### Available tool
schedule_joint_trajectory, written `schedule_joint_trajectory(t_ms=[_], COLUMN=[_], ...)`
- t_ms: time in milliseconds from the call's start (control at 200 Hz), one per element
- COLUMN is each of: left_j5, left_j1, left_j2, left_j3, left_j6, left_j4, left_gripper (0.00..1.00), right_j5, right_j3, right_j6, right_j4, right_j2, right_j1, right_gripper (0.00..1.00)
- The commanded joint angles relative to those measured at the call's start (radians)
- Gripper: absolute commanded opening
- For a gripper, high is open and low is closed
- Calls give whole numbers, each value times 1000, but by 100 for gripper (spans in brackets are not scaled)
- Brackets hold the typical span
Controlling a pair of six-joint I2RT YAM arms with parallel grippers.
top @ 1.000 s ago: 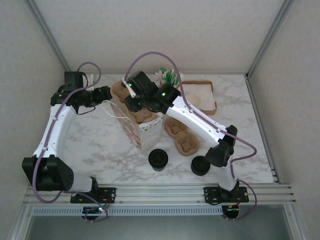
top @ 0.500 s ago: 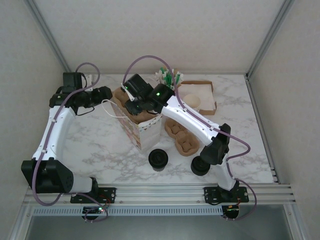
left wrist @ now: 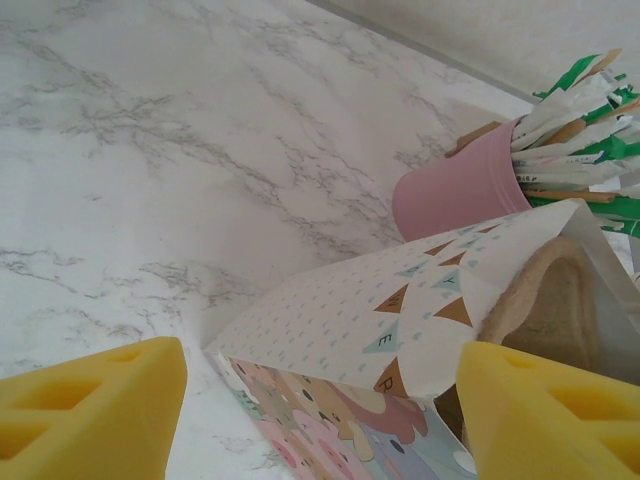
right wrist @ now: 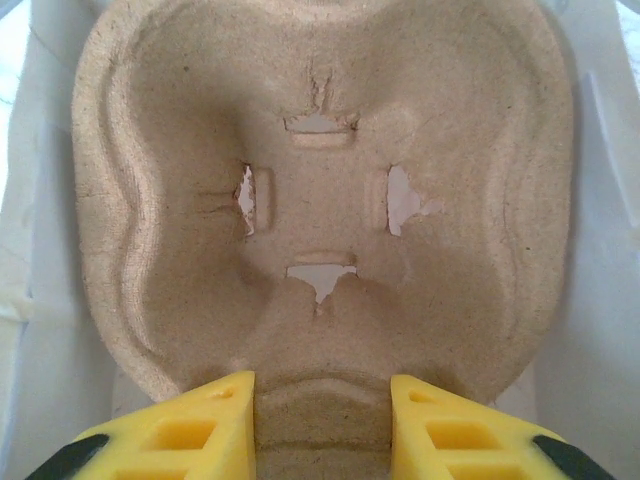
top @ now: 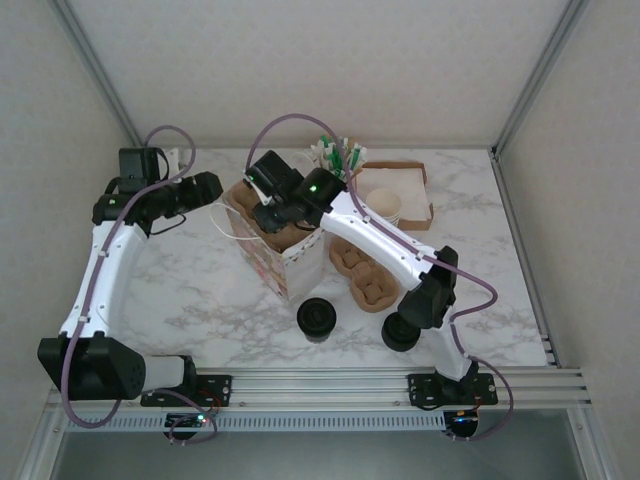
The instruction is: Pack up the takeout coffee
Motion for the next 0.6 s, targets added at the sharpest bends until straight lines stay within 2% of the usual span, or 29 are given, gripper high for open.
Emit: schedule_joint_trajectory(t_ms=[0, 145, 365, 596], left_j5=[-6, -19, 21, 98], left_j1=[6, 6, 6, 6], left_j2=[-16, -15, -17, 26], left_j3=[-11, -5, 2, 27], left_j6=[-4, -6, 45, 56], left_j4=[13, 7, -29, -88], left_gripper=[71, 71, 72, 66], right_j5=[16, 17, 17, 18], right_j3=[39, 51, 48, 45], right_j6=[20, 20, 26, 26], right_j4=[-39, -50, -40, -22], right_j2=[19, 32, 9, -6], right_j1=[10, 10, 10, 11], right_gripper=[33, 33, 33, 33])
